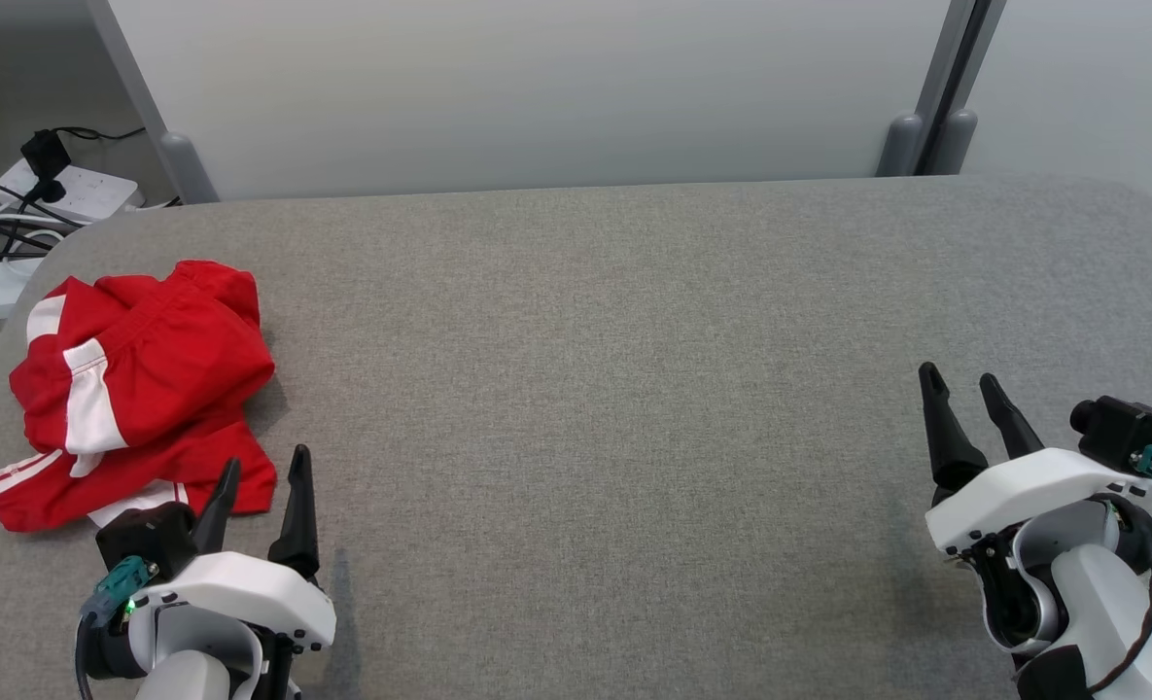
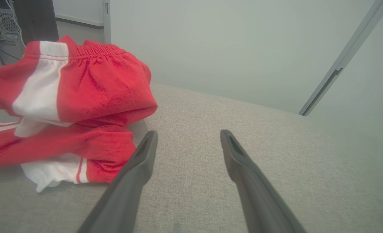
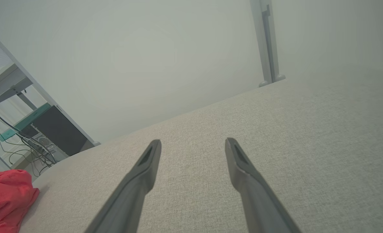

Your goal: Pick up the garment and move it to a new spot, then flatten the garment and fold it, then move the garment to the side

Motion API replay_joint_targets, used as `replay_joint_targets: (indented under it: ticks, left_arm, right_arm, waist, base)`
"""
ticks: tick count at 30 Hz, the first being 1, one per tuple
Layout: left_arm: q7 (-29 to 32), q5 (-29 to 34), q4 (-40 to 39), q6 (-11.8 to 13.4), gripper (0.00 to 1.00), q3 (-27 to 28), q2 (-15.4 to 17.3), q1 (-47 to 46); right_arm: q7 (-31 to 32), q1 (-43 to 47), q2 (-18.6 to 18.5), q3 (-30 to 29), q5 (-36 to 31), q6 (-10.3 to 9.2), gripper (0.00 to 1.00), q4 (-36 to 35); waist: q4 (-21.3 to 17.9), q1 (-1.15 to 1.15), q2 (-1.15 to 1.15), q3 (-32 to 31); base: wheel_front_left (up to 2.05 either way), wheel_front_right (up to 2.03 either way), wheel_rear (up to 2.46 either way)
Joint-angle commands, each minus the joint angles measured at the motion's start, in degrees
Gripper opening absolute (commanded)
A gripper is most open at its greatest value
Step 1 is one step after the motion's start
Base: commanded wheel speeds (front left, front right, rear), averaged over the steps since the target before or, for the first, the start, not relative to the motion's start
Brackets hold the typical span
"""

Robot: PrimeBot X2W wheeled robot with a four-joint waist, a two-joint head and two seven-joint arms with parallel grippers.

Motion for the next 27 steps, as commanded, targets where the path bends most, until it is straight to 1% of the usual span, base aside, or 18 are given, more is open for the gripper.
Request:
replay_joint_targets:
  ticks: [1,15,27]
  left_arm:
    - [-0.92,2.05,-1.12,0.63,1.0,1.03,1.57,-3.92]
    - [-3.27,11.62,-0.17,2.62,1.0,0.63,2.51,-5.45]
    - [-5.29,19.69,0.05,4.13,1.0,1.14,2.78,-6.24]
  right_arm:
    - [-1.12,-2.91,-0.55,1.12,-1.78,0.34,1.0,-0.63]
    - [-3.48,-5.87,-1.28,2.04,-10.74,0.38,1.0,2.21]
    - [-5.5,-7.24,-1.56,1.87,-18.61,0.41,1.0,2.74]
  waist:
    - [-0.04,0.0,0.0,0.03]
    - [-0.27,0.0,0.0,0.29]
    - [-0.74,0.0,0.0,-0.02]
  base:
    - [0.0,0.0,0.0]
    - [0.0,0.0,0.0]
    - [0.0,0.0,0.0]
